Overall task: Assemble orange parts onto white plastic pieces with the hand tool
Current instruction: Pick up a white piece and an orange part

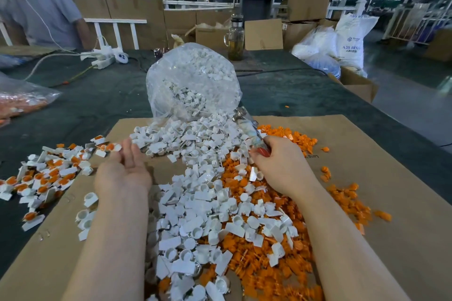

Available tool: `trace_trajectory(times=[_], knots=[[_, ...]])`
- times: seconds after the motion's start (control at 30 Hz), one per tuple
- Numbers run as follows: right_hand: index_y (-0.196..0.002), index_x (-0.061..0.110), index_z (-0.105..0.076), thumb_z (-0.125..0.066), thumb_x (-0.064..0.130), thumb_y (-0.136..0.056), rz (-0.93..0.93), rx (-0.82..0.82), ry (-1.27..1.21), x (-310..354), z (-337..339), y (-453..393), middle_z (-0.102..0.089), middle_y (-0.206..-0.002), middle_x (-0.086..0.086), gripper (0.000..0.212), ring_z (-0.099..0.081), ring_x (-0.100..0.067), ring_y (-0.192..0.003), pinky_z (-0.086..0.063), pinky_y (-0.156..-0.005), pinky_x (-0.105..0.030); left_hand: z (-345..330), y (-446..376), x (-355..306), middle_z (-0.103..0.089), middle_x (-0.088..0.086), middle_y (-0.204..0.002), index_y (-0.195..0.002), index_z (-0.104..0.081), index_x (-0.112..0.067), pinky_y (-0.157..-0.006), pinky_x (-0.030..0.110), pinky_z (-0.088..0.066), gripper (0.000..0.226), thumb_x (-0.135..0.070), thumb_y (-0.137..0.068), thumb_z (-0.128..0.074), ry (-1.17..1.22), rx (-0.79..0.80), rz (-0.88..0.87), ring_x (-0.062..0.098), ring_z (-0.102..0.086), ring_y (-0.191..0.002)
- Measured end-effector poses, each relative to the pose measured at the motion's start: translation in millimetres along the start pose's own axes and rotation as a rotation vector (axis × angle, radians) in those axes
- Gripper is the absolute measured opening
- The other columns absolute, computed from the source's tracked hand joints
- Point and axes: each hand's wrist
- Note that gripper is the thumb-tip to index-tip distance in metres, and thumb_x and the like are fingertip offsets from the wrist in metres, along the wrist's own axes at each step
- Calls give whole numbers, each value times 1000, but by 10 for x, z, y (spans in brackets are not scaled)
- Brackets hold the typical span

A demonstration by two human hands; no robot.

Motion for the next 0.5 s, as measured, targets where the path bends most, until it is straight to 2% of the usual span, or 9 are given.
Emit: trace_trajectory(times=[0.17,0.23,0.33,0.4,0.5], knots=[[-68,20,-53,-56,32,-95,-17,23,17,-39,7,-32,-52,-63,4,30,-47,-9,-55,-31,-49,-24,25,-2,-37,-69,6,-110,-130,-58,-4,-60,21,-58,32,-9,-105,-38,48,17,-9,10,-71,-86],[-67,21,-55,-59,34,-94,12,75,3,-38,32,-24,-51,-60,6,31,-47,-8,-52,-33,-47,-20,17,-15,-32,-71,2,-106,-124,-62,-7,-62,18,-57,28,-9,-104,-44,-26,33,-2,6,-71,-82],[-65,27,-53,-64,34,-91,71,189,-22,-11,71,5,-52,-60,9,28,-51,2,-52,-34,-43,-15,-15,-15,26,-73,-4,-83,-103,-73,-9,-61,14,-54,13,-14,-94,-66,-412,86,-4,1,-66,-62],[-72,28,-58,-65,35,-89,104,266,-2,9,82,26,-57,-67,9,20,-53,-1,-55,-33,-47,-15,-34,16,96,-71,-6,-73,-92,-73,-13,-55,14,-51,5,-17,-90,-70,-712,154,-35,0,-61,-55],[-81,26,-61,-67,34,-89,145,351,37,28,79,44,-60,-76,7,12,-54,-7,-63,-39,-54,-24,-36,59,190,-74,-3,-84,-89,-73,-21,-54,23,-52,4,-20,-86,-75,-1040,276,-101,9,-62,-67]])
Point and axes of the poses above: each hand's wrist, its own y-axis away from the middle knuckle, its own z-axis out of the back of the hand, x = y × z
